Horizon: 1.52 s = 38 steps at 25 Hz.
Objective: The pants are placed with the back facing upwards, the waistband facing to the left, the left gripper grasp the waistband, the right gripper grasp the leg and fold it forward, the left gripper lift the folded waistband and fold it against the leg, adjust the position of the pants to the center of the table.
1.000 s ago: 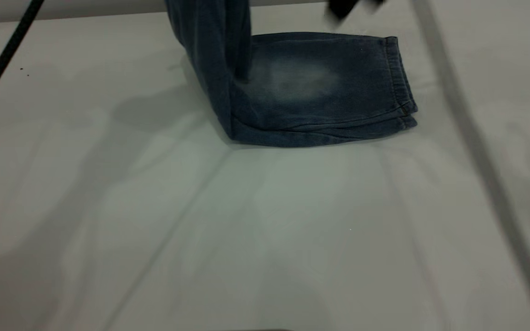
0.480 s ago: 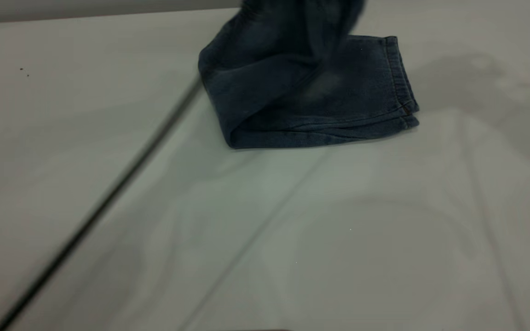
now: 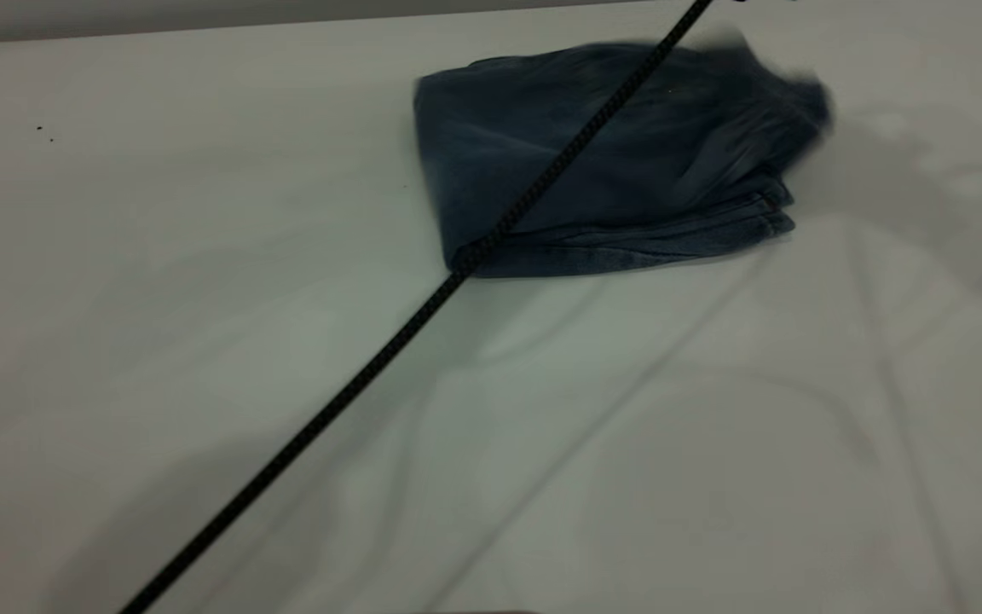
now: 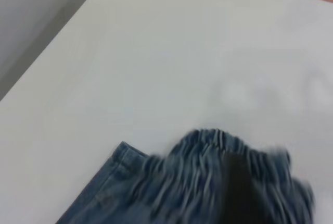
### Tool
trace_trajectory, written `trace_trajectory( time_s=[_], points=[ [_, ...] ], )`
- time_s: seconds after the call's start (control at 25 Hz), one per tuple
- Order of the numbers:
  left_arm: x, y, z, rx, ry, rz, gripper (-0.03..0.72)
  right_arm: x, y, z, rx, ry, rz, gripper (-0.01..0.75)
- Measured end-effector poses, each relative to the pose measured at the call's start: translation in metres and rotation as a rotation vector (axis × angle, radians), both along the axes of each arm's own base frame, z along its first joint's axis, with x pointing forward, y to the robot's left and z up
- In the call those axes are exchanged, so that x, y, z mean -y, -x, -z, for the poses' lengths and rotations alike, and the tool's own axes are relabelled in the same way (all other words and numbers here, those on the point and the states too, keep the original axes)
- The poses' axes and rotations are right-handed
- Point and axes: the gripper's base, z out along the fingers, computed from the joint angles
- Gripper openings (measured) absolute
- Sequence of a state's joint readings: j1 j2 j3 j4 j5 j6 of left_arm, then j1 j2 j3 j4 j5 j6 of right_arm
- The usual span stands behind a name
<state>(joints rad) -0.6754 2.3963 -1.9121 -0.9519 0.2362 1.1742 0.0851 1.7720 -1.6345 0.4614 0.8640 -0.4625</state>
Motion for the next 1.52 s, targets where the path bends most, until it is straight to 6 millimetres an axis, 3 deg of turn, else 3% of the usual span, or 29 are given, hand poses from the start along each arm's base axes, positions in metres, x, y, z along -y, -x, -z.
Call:
trace_trajectory(
  time_s=[0.12, 0.28, 0.52, 0.88, 1.16, 1.52],
  points=[
    [-0.009, 0.0, -0.024, -0.044, 0.044, 0.001, 0.518, 0.0, 0.001, 0.0, -0.006, 0.0, -0.003, 0.483],
    [-0.034, -0.008, -0.038, -0.149, 0.033, -0.021, 0.547, 0.0, 0.001, 0.001, -0.016, 0.0, -0.008, 0.483],
    [-0.068, -0.029, 0.0, -0.254, -0.111, -0.171, 0.54, -0.001, 0.002, 0.001, -0.02, -0.001, -0.01, 0.475],
    [-0.066, -0.029, 0.085, -0.395, -0.174, -0.224, 0.539, -0.002, 0.004, 0.002, -0.044, -0.017, -0.021, 0.475],
    [-0.081, -0.025, 0.094, -0.424, -0.364, -0.168, 0.538, -0.005, 0.007, 0.001, -0.073, -0.052, -0.036, 0.475],
    [-0.104, -0.022, 0.082, -0.495, -0.559, -0.277, 0.538, -0.004, 0.022, -0.022, -0.027, -0.054, -0.045, 0.475]
  ],
)
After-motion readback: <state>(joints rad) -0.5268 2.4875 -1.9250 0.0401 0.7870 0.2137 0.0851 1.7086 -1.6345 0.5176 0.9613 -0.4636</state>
